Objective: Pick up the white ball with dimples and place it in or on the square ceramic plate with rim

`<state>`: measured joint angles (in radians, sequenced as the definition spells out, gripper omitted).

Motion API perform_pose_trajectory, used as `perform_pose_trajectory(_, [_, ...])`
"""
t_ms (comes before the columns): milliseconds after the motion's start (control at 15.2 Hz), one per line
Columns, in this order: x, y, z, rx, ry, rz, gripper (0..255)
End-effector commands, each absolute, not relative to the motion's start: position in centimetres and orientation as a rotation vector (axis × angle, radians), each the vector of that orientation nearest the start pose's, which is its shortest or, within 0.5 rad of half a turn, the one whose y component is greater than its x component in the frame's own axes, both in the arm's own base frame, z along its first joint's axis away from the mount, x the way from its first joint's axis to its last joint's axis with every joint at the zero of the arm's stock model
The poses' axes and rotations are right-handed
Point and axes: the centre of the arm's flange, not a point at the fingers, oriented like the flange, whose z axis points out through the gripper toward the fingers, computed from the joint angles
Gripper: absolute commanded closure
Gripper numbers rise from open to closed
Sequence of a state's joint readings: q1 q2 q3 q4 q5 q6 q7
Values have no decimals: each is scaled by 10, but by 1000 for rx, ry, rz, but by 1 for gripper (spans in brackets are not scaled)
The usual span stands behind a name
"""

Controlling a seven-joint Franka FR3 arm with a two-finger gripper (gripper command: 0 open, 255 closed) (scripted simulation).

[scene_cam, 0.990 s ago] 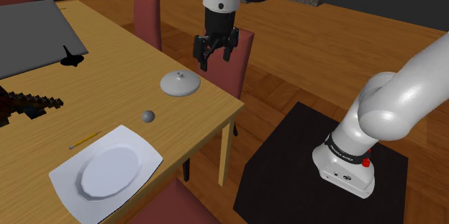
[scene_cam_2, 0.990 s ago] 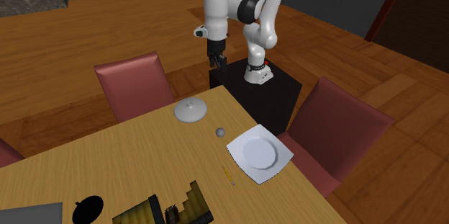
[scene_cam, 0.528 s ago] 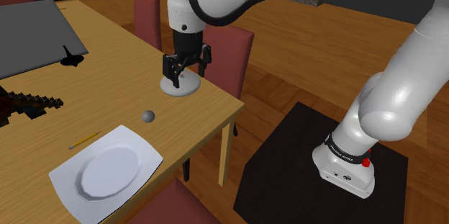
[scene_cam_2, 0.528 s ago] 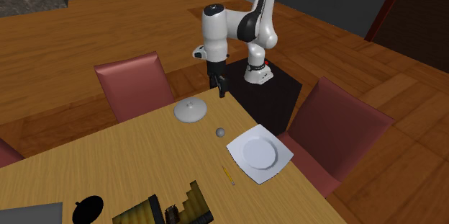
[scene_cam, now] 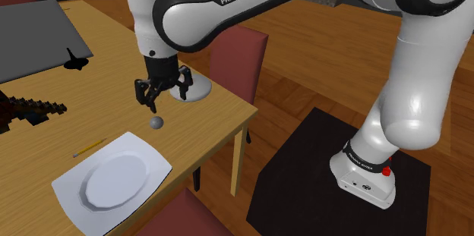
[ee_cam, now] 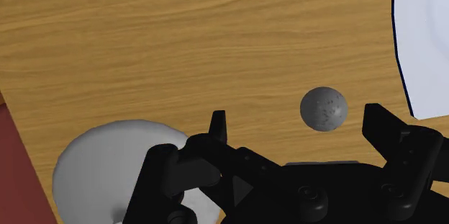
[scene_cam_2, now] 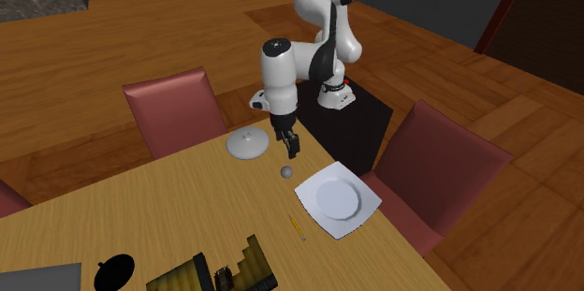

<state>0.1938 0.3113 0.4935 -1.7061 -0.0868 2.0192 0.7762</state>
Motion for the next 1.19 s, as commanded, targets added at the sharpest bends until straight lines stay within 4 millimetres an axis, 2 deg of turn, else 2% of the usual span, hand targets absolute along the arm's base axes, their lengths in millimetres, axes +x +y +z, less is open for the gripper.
perform_pose_trajectory(0, [528, 403, 420, -3058, 118, 34, 0])
perform_pose_trajectory(132, [537, 418, 411, -3054, 118, 43, 0])
perform_pose_trajectory(660, [536, 422, 371, -3054, 118, 43, 0])
perform_pose_trajectory(1122, [536, 422, 371, -3054, 118, 43, 0])
